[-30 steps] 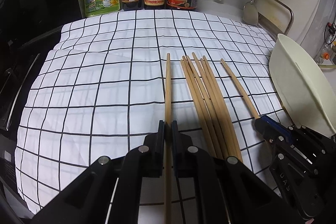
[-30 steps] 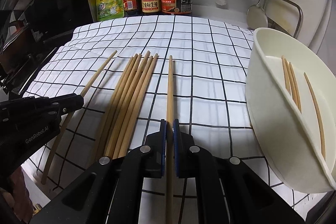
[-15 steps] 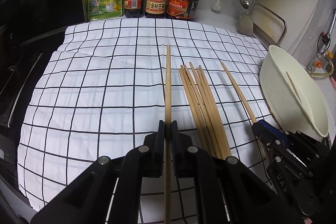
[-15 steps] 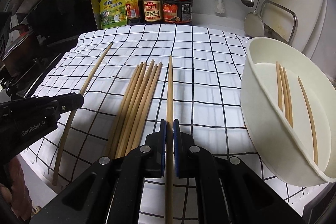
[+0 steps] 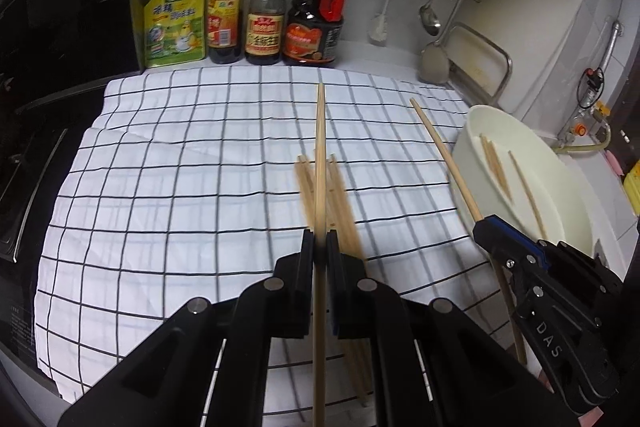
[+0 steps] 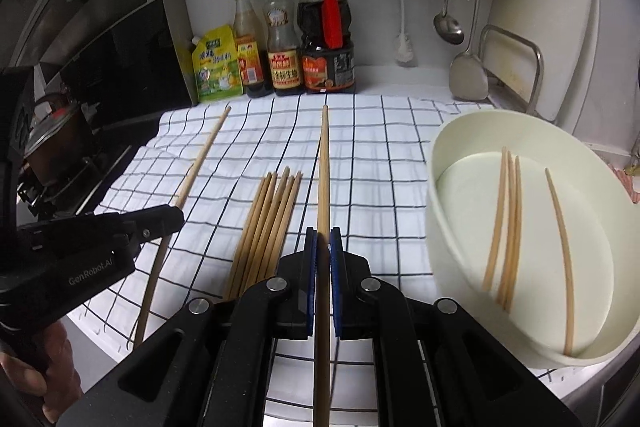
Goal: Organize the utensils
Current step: 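Lift both held chopsticks and carry them over the white bowl, then lower the chopsticks into the bowl and open both tools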
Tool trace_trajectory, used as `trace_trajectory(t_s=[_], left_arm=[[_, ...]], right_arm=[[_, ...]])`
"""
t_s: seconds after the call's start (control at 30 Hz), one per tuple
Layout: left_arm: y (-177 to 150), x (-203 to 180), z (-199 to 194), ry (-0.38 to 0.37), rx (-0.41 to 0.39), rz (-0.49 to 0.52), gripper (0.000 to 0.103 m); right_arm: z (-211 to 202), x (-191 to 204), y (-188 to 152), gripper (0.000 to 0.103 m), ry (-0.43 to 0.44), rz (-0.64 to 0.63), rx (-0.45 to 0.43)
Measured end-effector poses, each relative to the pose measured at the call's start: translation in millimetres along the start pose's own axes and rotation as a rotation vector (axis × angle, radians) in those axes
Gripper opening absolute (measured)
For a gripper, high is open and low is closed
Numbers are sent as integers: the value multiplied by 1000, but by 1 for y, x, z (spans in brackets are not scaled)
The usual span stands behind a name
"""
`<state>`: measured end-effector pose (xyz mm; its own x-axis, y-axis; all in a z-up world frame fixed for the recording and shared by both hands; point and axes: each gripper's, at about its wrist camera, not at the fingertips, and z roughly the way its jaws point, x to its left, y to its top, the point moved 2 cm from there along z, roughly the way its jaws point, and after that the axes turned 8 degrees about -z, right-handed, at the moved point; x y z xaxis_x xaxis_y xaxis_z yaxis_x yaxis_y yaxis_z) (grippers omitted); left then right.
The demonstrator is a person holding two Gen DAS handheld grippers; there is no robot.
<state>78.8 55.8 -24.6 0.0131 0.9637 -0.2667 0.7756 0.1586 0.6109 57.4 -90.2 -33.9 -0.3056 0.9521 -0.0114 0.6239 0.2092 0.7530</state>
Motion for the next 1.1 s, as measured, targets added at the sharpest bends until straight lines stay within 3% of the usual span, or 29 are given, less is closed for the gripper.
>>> trace_trajectory(t_s=[0.2,0.63,0.87,1.1], left_arm=[[14,-40,-9,-54,-25,53,7],[37,-158,3,-210,-35,201,7],[41,-211,32,-236,-7,261,7],[41,-239,65,-224,34,301,7]], right_arm=[[-23,-31,8,6,-33,40,-53],[-57,-147,-7,6,-209,227,-106],[-54,-187,-13,6,-237,282,-103],[-44,-204,-19,6,-232,311,-90]])
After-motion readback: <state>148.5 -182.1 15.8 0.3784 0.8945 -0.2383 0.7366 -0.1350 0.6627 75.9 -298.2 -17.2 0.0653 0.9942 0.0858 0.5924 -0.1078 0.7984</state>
